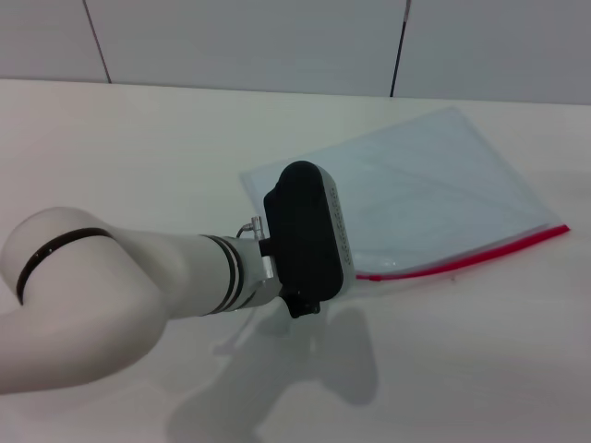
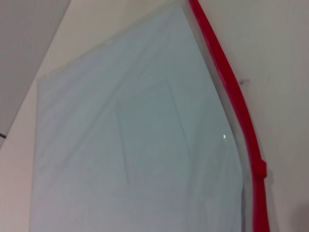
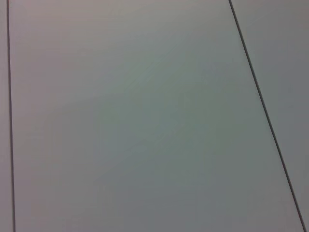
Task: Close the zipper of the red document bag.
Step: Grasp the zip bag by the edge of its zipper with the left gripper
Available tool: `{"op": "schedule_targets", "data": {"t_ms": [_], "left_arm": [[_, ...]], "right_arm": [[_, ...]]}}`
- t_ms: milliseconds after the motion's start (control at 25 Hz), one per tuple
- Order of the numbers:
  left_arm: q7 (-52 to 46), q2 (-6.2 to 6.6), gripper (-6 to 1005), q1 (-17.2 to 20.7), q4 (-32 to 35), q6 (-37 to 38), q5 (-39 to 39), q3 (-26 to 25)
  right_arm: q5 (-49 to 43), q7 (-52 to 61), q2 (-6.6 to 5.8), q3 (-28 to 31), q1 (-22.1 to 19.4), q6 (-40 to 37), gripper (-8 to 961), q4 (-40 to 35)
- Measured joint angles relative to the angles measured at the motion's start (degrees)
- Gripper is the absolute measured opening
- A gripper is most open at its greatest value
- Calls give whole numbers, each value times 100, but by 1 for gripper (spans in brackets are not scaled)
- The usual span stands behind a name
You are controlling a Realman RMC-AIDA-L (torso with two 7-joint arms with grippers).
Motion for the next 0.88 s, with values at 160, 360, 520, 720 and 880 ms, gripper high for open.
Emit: {"op": "schedule_targets", "data": {"t_ms": [160, 360, 520, 720, 880], "left_arm": [[0, 1, 135, 26, 0, -71, 1, -9], [-4, 7, 114, 206, 4, -493, 88, -16], [-9, -17, 98, 637, 45, -1406, 576, -19], [111, -1, 57, 1071, -79, -2794, 764, -6], [403, -22, 55, 1294, -335, -3736, 756, 21]], "right_arm": [[-17, 0, -1, -44, -5, -1, 802, -19], [-32, -52, -15, -742, 35, -3, 802, -265], [-37, -86, -18, -1681, 201, -85, 802, -597], [-210, -706, -18, -2810, 413, -135, 801, -718], [-777, -1334, -7, -3337, 556, -128, 801, -903]]}}
